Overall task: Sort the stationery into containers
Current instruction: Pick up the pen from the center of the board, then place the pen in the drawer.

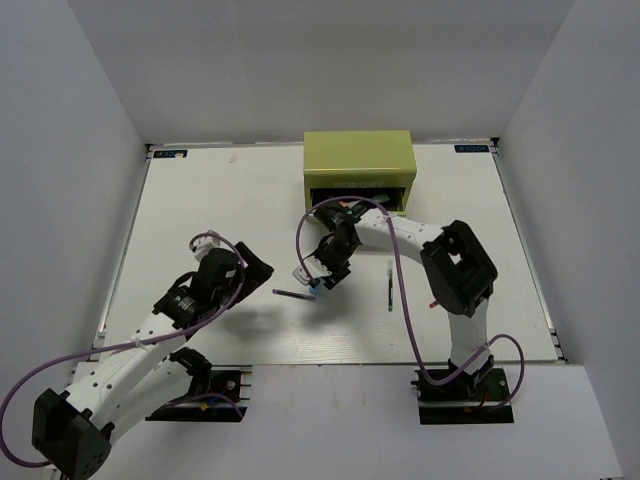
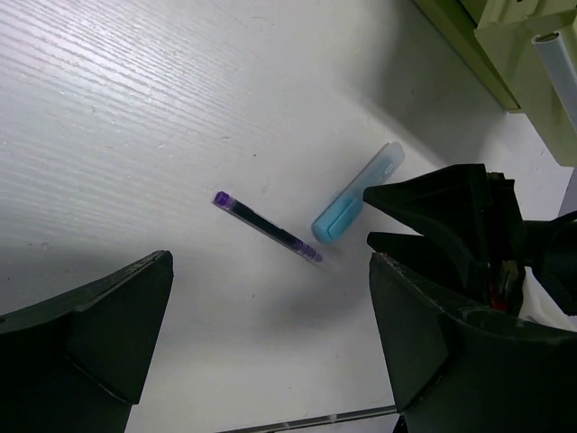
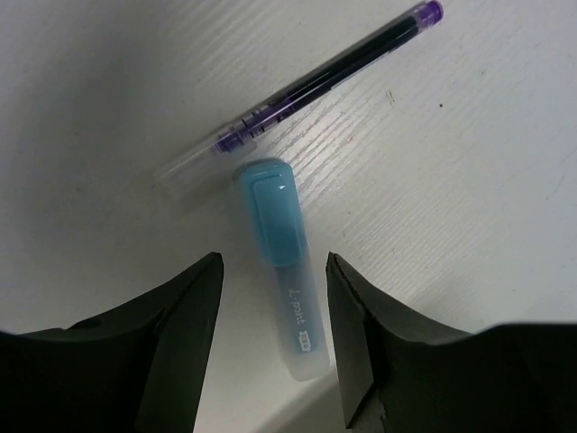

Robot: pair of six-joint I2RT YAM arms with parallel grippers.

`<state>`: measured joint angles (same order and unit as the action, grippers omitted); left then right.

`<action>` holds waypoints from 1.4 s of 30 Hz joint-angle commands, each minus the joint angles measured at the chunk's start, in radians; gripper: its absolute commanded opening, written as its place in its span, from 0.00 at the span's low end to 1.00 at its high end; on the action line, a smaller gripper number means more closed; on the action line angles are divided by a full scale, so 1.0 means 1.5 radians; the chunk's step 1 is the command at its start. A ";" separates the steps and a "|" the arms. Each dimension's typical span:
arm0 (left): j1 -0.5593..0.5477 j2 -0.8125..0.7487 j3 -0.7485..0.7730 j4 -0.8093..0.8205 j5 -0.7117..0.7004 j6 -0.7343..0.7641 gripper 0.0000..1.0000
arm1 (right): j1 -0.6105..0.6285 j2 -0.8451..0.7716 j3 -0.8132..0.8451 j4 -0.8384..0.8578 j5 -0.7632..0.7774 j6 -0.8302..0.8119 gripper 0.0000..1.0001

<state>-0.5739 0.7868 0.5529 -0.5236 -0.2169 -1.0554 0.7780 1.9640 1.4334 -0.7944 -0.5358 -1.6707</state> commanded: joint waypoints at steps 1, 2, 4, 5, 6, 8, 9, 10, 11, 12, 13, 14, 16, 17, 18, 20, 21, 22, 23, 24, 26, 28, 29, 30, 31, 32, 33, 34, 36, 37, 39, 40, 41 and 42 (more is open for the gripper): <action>0.000 -0.015 -0.012 -0.019 -0.020 -0.035 1.00 | 0.009 0.021 0.036 -0.031 0.039 0.015 0.56; 0.000 -0.022 -0.012 -0.019 -0.020 -0.035 1.00 | 0.010 0.025 0.041 -0.034 0.037 0.018 0.56; 0.000 -0.022 -0.012 -0.019 -0.020 -0.041 1.00 | 0.011 0.038 0.050 -0.045 0.041 0.019 0.55; 0.000 -0.022 -0.012 -0.026 -0.020 -0.041 1.00 | 0.016 0.049 0.056 -0.052 0.051 0.016 0.55; 0.000 -0.022 -0.012 -0.026 -0.020 -0.041 1.00 | 0.017 0.053 0.059 -0.056 0.054 0.014 0.55; 0.000 -0.028 -0.012 -0.032 -0.020 -0.041 1.00 | 0.020 0.060 0.056 -0.059 0.065 0.014 0.53; 0.000 -0.029 -0.012 -0.032 -0.020 -0.041 1.00 | 0.021 0.062 0.054 -0.056 0.072 0.013 0.53; 0.000 -0.029 -0.012 -0.032 -0.020 -0.041 1.00 | 0.022 0.065 0.051 -0.057 0.079 0.015 0.53; 0.000 -0.029 -0.012 -0.032 -0.020 -0.047 1.00 | 0.024 0.067 0.050 -0.049 0.083 0.017 0.52; 0.000 -0.029 -0.012 -0.032 -0.020 -0.047 1.00 | 0.022 0.071 0.047 -0.045 0.089 0.027 0.52; 0.000 -0.029 -0.012 -0.032 -0.020 -0.047 1.00 | 0.023 0.073 0.047 -0.044 0.091 0.031 0.52; 0.000 -0.029 -0.012 -0.032 -0.020 -0.047 1.00 | 0.022 0.075 0.045 -0.043 0.091 0.034 0.50; 0.000 -0.029 -0.012 -0.032 -0.014 -0.047 1.00 | 0.023 0.075 0.044 -0.044 0.084 0.046 0.47; 0.000 -0.029 -0.012 -0.032 -0.014 -0.047 1.00 | 0.022 0.073 0.043 -0.044 0.082 0.049 0.45; 0.000 -0.029 -0.006 -0.032 -0.014 -0.047 1.00 | 0.023 0.064 0.033 -0.046 0.079 0.054 0.39; 0.000 -0.022 -0.006 -0.025 -0.014 -0.047 1.00 | 0.021 0.052 0.019 -0.047 0.075 0.060 0.32; 0.000 -0.022 -0.006 -0.018 -0.007 -0.047 1.00 | 0.018 0.034 0.007 -0.050 0.073 0.061 0.24; 0.000 -0.022 -0.006 -0.018 -0.007 -0.047 1.00 | 0.019 0.026 -0.006 -0.053 0.073 0.062 0.20; 0.000 -0.015 -0.006 -0.009 0.000 -0.047 1.00 | 0.017 0.019 -0.012 -0.062 0.070 0.064 0.16; 0.000 -0.015 -0.006 -0.003 0.000 -0.047 1.00 | 0.015 0.001 -0.017 -0.067 0.066 0.064 0.13; 0.000 -0.009 -0.006 0.006 0.009 -0.047 1.00 | 0.012 -0.043 -0.025 -0.064 0.040 0.089 0.08; 0.000 0.008 -0.006 0.023 0.015 -0.047 1.00 | 0.007 -0.091 -0.025 -0.039 0.023 0.127 0.06; 0.000 0.008 -0.006 0.023 0.022 -0.047 1.00 | 0.008 -0.103 -0.022 -0.030 0.019 0.155 0.05; 0.000 0.017 -0.006 0.034 0.022 -0.047 1.00 | 0.005 -0.112 -0.014 -0.022 0.016 0.193 0.05; 0.000 0.026 -0.006 0.049 0.030 -0.053 1.00 | 0.004 -0.143 -0.003 0.005 0.010 0.213 0.05; 0.000 0.026 -0.006 0.056 0.040 -0.053 1.00 | 0.004 -0.152 0.004 0.014 0.005 0.245 0.04; 0.000 0.036 -0.006 0.066 0.040 -0.053 1.00 | 0.002 -0.161 0.015 0.022 0.000 0.273 0.04; 0.000 0.036 -0.006 0.074 0.050 -0.053 1.00 | -0.002 -0.180 0.018 0.054 0.000 0.285 0.04; 0.000 0.059 -0.006 0.095 0.060 -0.059 1.00 | -0.002 -0.211 0.016 0.103 0.032 0.348 0.02; 0.000 0.065 -0.006 0.104 0.068 -0.059 1.00 | -0.002 -0.217 0.016 0.115 0.040 0.358 0.02; 0.000 0.085 0.001 0.123 0.075 -0.059 1.00 | -0.010 -0.231 0.017 0.168 0.092 0.400 0.02; 0.000 0.092 0.002 0.129 0.083 -0.059 1.00 | -0.011 -0.233 0.018 0.175 0.103 0.414 0.02; 0.000 0.098 0.010 0.129 0.083 -0.059 1.00 | -0.023 -0.233 0.021 0.195 0.127 0.427 0.02; 0.000 0.105 0.010 0.138 0.090 -0.059 1.00 | -0.025 -0.232 0.022 0.200 0.151 0.434 0.01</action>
<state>-0.5739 0.9321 0.5434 -0.3748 -0.1200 -1.1381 0.7647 1.6192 1.4403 -0.5991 -0.4126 -1.1389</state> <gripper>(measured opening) 0.994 0.325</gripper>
